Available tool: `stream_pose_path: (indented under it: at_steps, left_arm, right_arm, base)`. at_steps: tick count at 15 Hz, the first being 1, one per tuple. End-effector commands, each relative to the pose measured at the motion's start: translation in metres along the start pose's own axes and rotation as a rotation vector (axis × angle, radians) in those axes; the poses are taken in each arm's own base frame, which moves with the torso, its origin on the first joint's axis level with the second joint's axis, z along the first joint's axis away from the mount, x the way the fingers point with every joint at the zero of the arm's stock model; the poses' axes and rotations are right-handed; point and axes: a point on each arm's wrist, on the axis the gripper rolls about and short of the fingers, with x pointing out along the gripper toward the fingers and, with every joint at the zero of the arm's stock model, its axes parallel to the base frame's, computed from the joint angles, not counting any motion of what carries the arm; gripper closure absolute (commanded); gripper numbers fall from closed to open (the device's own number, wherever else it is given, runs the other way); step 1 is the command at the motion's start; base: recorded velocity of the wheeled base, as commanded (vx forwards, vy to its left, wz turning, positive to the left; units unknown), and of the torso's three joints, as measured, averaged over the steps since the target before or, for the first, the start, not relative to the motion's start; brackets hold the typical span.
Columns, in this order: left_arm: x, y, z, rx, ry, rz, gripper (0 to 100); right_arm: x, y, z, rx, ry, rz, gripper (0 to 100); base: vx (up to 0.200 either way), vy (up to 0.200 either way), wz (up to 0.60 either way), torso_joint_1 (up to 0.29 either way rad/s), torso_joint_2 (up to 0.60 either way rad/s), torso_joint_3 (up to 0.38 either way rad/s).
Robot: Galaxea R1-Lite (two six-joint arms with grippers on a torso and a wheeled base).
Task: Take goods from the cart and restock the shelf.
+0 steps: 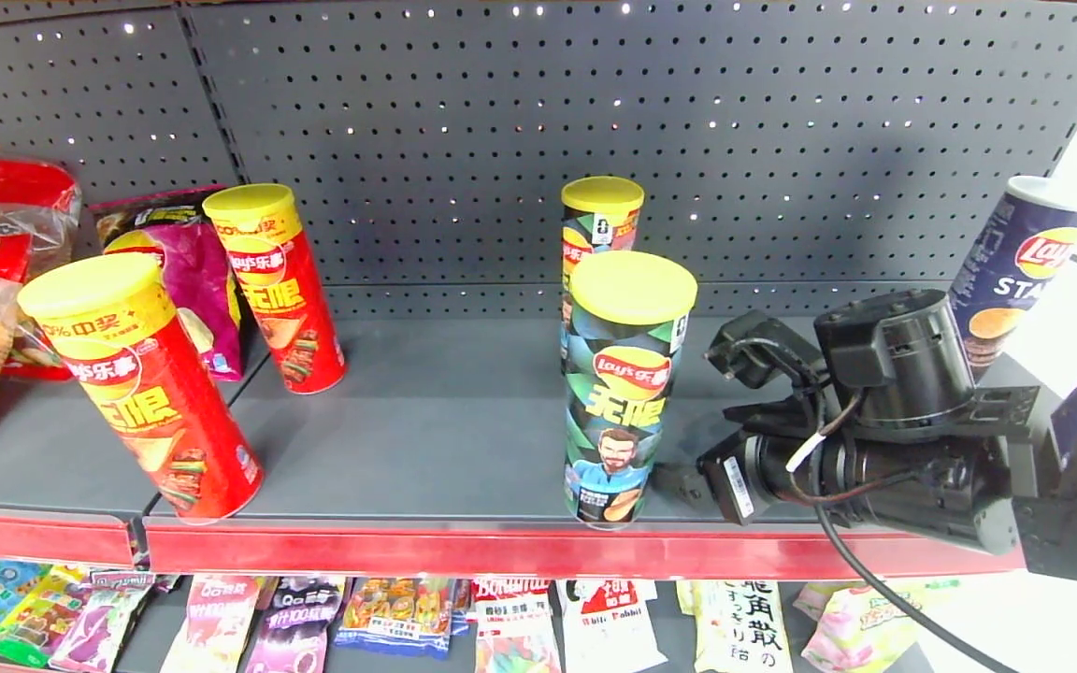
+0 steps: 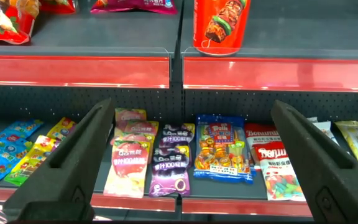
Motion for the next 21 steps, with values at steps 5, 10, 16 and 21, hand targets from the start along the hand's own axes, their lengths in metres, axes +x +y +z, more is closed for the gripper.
stream_pose_path:
  at_steps: [5,10,16,21]
  left_arm:
    - [-0.0001,0.0,-0.0001,0.0,-0.001,0.001,0]
    - [0.0001,0.0,0.0,0.0,0.001,0.001,0]
    - [-0.0001,0.0,-0.0001,0.0,-0.001,0.001,0]
    - [0.0001,0.0,0.0,0.0,0.001,0.001,0]
  right_arm:
    - [0.0018,0.0048,0.0014,-0.008,-0.002,0.012,0]
    - [0.0039,0.0068,0.0061,-0.011,-0.013,0.015,0]
    - [0.0055,0.0096,0.0068,-0.015,-0.012,0.015,0]
    - [0.0068,0.0104,0.0062,-0.016,-0.008,0.017,0]
  base:
    - [0.0,0.0,0.0,0.0,0.0,0.0]
    - [0.0,0.0,0.0,0.0,0.0,0.0]
    - [0.0,0.0,0.0,0.0,0.0,0.0]
    - [0.0,0.0,0.0,0.0,0.0,0.0]
